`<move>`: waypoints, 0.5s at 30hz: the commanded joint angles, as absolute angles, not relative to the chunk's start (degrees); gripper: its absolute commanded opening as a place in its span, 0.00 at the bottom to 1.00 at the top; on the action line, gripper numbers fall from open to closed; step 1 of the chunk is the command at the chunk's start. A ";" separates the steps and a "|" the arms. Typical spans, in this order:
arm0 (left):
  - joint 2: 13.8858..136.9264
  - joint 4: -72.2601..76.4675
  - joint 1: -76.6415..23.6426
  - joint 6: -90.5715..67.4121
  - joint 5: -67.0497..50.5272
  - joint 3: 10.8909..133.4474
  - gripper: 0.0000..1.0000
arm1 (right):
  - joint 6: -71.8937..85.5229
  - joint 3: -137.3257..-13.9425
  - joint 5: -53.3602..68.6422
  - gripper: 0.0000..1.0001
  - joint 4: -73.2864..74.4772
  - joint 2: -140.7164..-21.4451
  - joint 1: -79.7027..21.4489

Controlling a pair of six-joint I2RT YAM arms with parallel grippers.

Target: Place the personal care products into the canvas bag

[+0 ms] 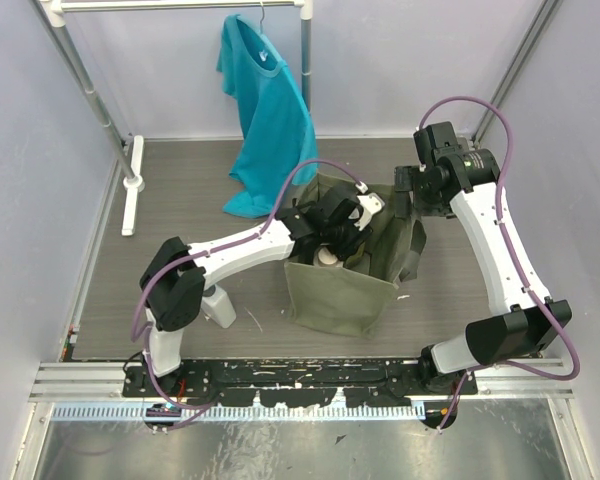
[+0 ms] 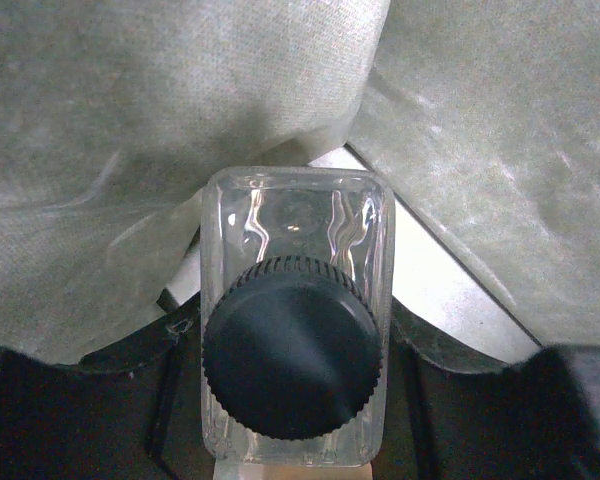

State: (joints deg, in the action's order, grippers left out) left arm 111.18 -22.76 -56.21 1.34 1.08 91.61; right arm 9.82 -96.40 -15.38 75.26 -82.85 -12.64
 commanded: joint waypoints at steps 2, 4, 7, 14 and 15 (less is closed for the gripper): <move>112.11 -19.08 -56.41 1.49 0.97 90.73 0.20 | 9.89 -96.72 -16.19 1.00 74.33 -80.86 -12.50; 112.07 -19.12 -56.39 1.49 0.61 90.51 0.43 | 9.91 -96.70 -16.15 1.00 74.36 -81.01 -12.53; 111.39 -19.12 -56.41 1.35 0.14 89.99 0.71 | 9.74 -96.69 -16.09 1.00 74.43 -81.19 -12.54; 107.94 -20.94 -56.42 0.11 0.41 89.94 0.98 | 9.26 -96.61 -16.00 1.00 74.03 -81.36 -12.53; 107.09 -21.27 -56.43 -0.10 0.38 90.15 0.98 | 9.19 -96.52 -15.88 1.00 73.81 -81.38 -12.53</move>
